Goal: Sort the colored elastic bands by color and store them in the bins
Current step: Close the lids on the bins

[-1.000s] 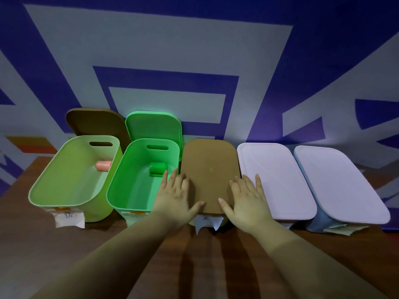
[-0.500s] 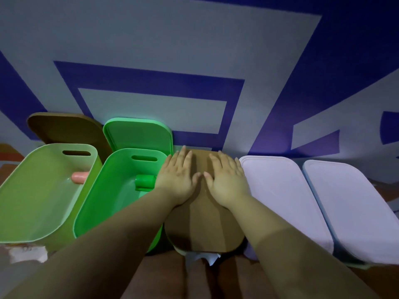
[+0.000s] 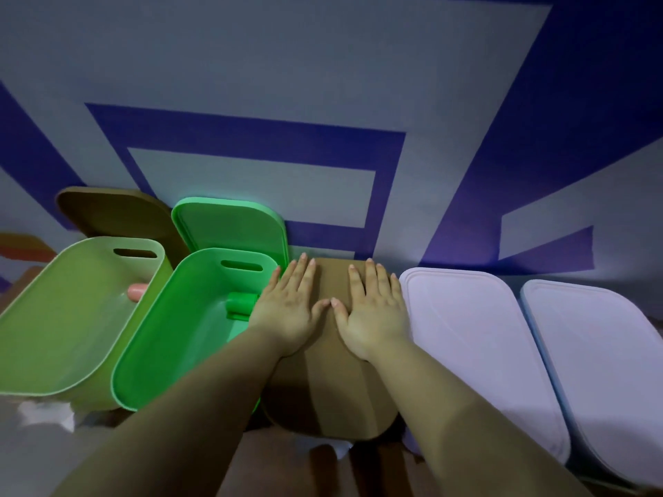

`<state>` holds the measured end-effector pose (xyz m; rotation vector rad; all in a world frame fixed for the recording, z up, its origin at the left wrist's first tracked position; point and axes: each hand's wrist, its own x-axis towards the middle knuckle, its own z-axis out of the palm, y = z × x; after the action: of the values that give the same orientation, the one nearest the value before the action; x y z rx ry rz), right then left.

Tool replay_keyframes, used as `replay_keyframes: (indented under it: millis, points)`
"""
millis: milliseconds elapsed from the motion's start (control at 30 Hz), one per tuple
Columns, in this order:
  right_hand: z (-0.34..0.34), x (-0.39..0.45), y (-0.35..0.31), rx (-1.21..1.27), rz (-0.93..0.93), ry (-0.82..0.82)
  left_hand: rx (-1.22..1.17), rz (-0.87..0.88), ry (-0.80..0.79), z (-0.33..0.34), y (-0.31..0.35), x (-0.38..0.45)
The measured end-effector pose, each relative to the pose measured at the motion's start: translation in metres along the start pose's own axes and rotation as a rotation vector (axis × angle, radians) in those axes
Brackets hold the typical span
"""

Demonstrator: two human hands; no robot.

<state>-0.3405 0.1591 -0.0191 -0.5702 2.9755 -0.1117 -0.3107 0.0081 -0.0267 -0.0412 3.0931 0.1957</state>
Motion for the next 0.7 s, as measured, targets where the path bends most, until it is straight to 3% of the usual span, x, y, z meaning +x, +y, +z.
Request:
replay_keyframes:
  millis: [100, 233, 400, 700]
  points:
    - [-0.009, -0.004, -0.002, -0.001, 0.003, 0.008, 0.034, -0.037, 0.044, -0.009, 0.011, -0.010]
    - [-0.040, -0.007, 0.004, 0.232, 0.043, 0.038, -0.005, -0.183, 0.069, -0.032, 0.021, -0.020]
    - [-0.068, -0.028, 0.016, 0.197, -0.040, -0.031, -0.039, -0.319, 0.015, -0.067, 0.019, -0.058]
    - [-0.126, -0.042, -0.043, 0.260, -0.151, 0.013, -0.150, -0.464, 0.130, -0.132, -0.022, -0.091]
